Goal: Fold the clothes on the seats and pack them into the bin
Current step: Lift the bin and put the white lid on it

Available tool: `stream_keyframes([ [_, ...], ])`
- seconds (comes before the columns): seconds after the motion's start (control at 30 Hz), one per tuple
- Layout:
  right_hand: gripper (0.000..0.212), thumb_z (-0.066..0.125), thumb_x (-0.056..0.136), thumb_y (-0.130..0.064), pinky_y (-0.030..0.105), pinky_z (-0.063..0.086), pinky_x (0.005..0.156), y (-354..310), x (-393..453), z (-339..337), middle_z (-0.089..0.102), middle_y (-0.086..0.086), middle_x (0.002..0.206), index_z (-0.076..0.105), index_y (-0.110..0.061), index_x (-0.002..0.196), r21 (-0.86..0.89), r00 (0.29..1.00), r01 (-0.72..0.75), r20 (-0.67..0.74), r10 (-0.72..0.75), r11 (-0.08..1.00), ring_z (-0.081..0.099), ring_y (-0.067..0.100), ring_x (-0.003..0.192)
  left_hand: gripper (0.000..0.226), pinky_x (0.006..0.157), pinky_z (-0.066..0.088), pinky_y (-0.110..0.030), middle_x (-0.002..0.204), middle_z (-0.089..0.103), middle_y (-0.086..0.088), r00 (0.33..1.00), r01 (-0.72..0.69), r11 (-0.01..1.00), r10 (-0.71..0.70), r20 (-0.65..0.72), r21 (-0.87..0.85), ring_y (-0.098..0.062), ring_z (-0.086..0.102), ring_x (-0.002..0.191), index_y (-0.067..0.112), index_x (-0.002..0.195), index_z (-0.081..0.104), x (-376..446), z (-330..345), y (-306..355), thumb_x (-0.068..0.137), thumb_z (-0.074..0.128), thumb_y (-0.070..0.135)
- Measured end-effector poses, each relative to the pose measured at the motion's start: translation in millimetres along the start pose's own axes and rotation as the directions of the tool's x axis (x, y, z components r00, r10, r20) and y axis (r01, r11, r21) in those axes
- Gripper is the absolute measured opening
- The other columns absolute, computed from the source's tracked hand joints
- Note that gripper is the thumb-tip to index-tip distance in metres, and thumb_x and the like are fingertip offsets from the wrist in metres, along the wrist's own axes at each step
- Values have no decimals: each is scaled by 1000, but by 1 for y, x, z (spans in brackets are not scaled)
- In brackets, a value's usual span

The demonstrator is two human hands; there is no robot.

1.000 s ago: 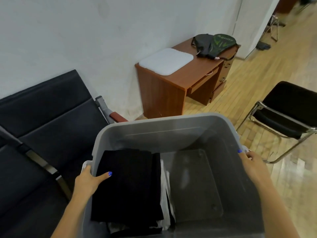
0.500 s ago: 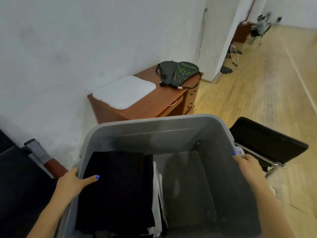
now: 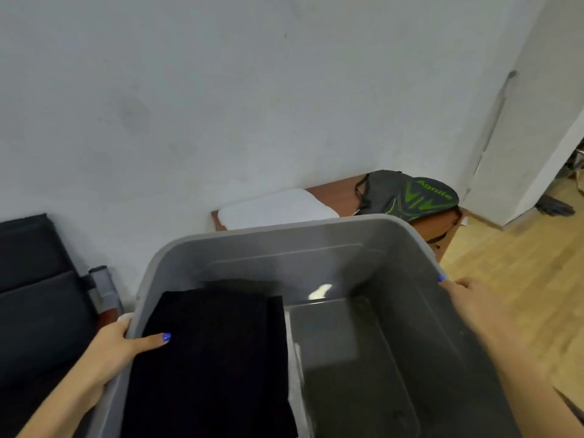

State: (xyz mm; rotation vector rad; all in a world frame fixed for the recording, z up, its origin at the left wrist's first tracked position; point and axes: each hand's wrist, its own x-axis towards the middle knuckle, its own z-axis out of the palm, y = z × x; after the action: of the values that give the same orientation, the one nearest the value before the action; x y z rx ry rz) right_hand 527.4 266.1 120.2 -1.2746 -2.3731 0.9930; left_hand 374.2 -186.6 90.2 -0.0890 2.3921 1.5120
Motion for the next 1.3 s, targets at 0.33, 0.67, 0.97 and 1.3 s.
stream_keyframes([
  [0.33,34,46,96,-32,36,36,73,-15,243,16,59,27,114,59,-1,93,-259,989,115,121,-85,959,54,39,99,12,57,46,-28,58,69,4,995,1,1000,-3,-102,-27,-15,64,59,8,79,68,100,104,77,74,79,9],
  [0.67,40,47,94,-38,40,46,84,2,425,58,58,24,118,57,-3,111,-471,978,98,207,1,877,57,39,102,28,61,49,-21,93,72,-6,986,142,989,-137,-97,43,-15,67,79,10,103,63,185,221,107,78,75,9],
  [0.97,59,68,52,-62,40,53,85,-24,616,102,72,13,96,72,-17,90,-618,686,633,727,31,467,69,29,88,40,67,45,-27,97,66,-4,928,313,934,-263,-263,170,-16,61,84,15,112,58,201,272,137,79,76,25],
  [1.3,51,36,99,-47,41,40,98,-235,514,203,43,13,141,35,-15,139,-304,377,920,859,-346,247,45,32,124,52,79,44,-32,118,44,-10,815,560,437,-445,-371,704,-22,51,90,10,106,51,226,278,171,94,37,59],
])
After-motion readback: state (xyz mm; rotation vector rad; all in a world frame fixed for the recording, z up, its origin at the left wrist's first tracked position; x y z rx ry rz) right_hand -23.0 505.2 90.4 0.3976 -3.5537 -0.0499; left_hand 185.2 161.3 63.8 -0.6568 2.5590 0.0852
